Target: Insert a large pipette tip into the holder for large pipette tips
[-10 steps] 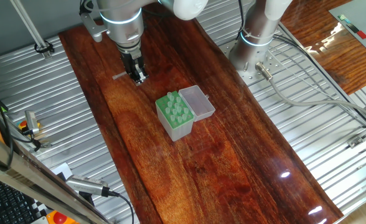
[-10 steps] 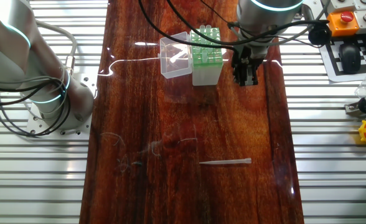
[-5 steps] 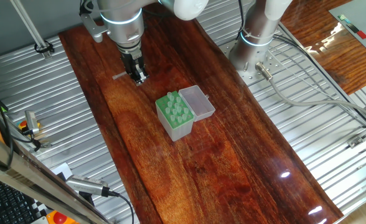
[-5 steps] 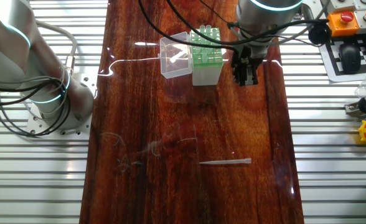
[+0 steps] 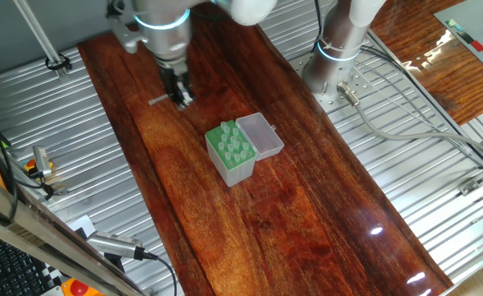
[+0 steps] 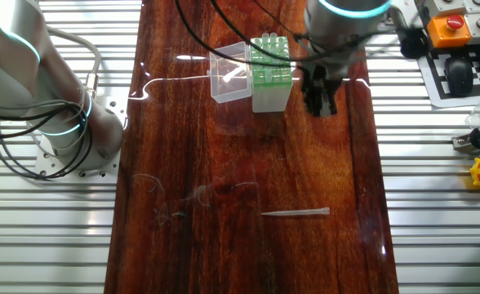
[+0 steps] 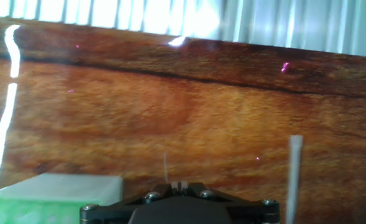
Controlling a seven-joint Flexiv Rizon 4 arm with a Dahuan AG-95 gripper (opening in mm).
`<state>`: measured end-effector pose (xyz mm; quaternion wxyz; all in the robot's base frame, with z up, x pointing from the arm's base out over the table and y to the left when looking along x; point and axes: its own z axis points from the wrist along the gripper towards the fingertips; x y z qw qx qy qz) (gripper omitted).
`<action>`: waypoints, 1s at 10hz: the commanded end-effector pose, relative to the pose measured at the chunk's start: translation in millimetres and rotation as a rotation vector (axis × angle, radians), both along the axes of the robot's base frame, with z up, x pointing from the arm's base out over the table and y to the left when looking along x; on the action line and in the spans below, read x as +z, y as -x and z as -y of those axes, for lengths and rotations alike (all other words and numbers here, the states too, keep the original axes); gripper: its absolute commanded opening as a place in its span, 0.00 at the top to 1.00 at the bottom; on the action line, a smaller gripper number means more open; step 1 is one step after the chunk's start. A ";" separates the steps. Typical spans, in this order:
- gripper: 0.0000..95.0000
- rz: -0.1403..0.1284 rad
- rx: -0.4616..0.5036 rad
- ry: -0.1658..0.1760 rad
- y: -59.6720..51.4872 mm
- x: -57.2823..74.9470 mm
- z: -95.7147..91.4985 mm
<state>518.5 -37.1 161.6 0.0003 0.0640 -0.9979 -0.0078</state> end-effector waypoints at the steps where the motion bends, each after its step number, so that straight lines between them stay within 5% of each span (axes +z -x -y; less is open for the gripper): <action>1: 1.00 0.003 0.034 -0.001 -11.5 -5.6 17.2; 4: 1.00 0.003 0.058 -0.006 -31.8 -19.1 53.0; 10: 1.00 -0.012 0.089 -0.015 -25.8 -18.0 52.8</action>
